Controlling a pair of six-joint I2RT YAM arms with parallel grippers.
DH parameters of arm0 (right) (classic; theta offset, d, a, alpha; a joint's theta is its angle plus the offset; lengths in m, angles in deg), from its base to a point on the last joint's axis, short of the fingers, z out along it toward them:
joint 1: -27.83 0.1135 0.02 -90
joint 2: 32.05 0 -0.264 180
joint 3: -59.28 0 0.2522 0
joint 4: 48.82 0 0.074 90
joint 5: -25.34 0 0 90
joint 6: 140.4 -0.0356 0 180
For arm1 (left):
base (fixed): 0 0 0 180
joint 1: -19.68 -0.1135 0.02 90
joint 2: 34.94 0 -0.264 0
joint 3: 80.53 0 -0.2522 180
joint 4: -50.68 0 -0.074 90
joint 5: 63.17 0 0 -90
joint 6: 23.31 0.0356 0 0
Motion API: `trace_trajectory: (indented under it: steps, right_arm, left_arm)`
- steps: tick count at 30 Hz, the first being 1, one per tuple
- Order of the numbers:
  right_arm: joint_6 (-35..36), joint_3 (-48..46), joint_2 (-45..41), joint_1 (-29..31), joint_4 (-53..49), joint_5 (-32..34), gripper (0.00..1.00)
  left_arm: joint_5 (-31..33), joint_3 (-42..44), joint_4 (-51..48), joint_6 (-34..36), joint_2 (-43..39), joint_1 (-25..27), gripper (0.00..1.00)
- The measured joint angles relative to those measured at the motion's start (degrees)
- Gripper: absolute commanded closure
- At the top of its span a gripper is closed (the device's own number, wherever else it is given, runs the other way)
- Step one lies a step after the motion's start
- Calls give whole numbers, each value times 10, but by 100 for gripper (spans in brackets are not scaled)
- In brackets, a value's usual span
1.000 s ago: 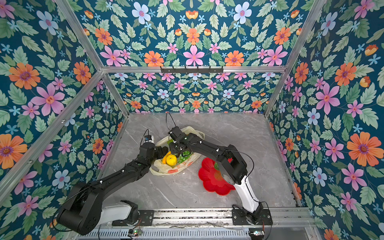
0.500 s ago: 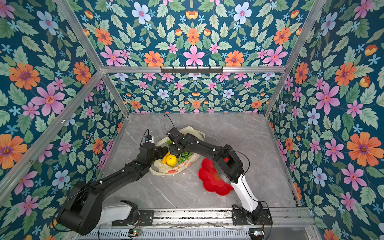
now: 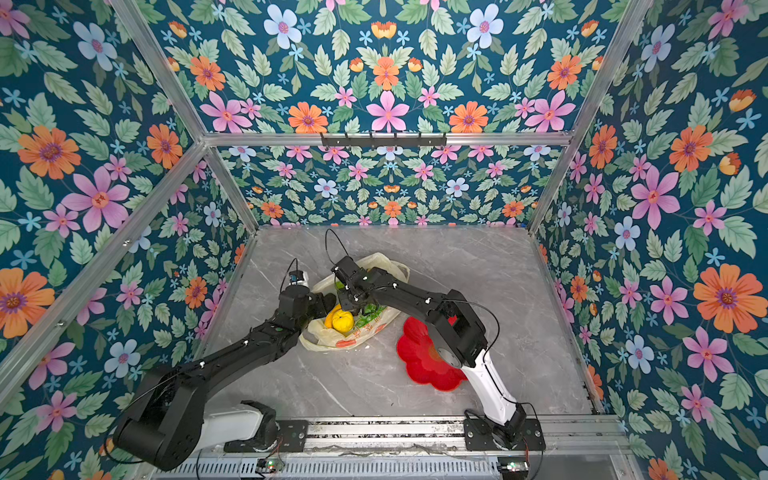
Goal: Take the fake fruits out of the plastic bag
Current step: 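Grasp the dark brown fruit among the grapes with the right gripper, then carry the dark brown fruit over the red plate and lower it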
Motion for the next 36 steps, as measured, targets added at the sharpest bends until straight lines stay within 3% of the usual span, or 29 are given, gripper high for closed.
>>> trace_trajectory:
  steps: [20,36]
  right_arm:
    - [2,-55,-119,0,-4,9,89]
    - [-37,-319,-391,-2,-14,56,90]
  left_arm:
    - [0,0,0,0,-1,0,100]
    - [0,0,0,0,-5,0,100]
